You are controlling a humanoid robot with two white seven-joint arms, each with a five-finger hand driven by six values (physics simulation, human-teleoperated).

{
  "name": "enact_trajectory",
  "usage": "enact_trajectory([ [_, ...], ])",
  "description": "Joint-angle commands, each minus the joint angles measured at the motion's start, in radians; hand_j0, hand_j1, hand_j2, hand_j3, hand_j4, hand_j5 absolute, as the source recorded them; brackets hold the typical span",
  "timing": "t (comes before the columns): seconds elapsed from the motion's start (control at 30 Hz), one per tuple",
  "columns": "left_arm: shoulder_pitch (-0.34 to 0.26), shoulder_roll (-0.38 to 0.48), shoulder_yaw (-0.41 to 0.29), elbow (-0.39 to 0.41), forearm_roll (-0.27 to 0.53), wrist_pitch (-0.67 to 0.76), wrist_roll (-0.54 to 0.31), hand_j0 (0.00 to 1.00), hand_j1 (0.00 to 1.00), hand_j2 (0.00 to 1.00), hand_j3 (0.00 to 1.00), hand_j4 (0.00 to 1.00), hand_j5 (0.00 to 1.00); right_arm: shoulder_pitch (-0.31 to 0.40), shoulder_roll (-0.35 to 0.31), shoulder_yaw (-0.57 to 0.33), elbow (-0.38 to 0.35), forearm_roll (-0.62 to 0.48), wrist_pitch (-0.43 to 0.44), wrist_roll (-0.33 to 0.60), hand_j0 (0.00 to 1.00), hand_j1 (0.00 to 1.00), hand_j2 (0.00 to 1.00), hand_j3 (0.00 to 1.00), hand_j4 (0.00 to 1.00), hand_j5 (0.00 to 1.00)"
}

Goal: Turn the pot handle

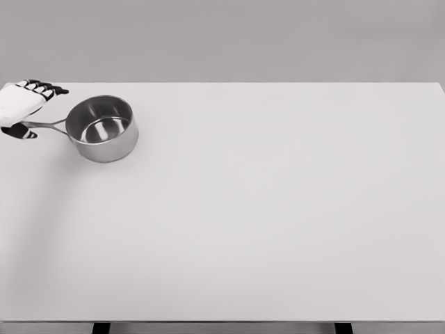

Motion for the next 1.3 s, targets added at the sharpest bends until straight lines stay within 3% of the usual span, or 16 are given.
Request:
enact_trajectory([
  [0.0, 0.0, 0.0, 0.0, 0.018, 0.005, 0.001, 0.001, 1.0, 1.0, 1.0, 1.0, 1.0, 1.0, 0.0, 0.0, 0.0, 0.0, 0.0, 0.0, 0.0, 1.0, 1.0, 1.0, 1.0, 1.0, 1.0],
  [0.67, -0.06, -0.011, -0.004, 0.109, 0.005, 0.001, 0.001, 1.0, 1.0, 1.0, 1.0, 1.0, 1.0, 0.002, 0.0, 0.0, 0.0, 0.0, -0.001, 0.0, 1.0, 1.0, 1.0, 1.0, 1.0, 1.0],
  [1.0, -0.049, -0.006, -0.006, 0.089, 0.008, 0.001, 0.005, 1.0, 1.0, 1.0, 1.0, 1.0, 1.0, 0.0, 0.0, 0.0, 0.0, 0.0, 0.0, 0.0, 1.0, 1.0, 1.0, 1.0, 1.0, 1.0],
  [1.27, 0.005, 0.0, -0.009, -0.035, 0.082, 0.001, 0.007, 1.0, 1.0, 1.0, 1.0, 1.0, 1.0, 0.0, 0.0, 0.0, 0.0, 0.0, -0.001, 0.0, 1.0, 1.0, 1.0, 1.0, 1.0, 1.0],
])
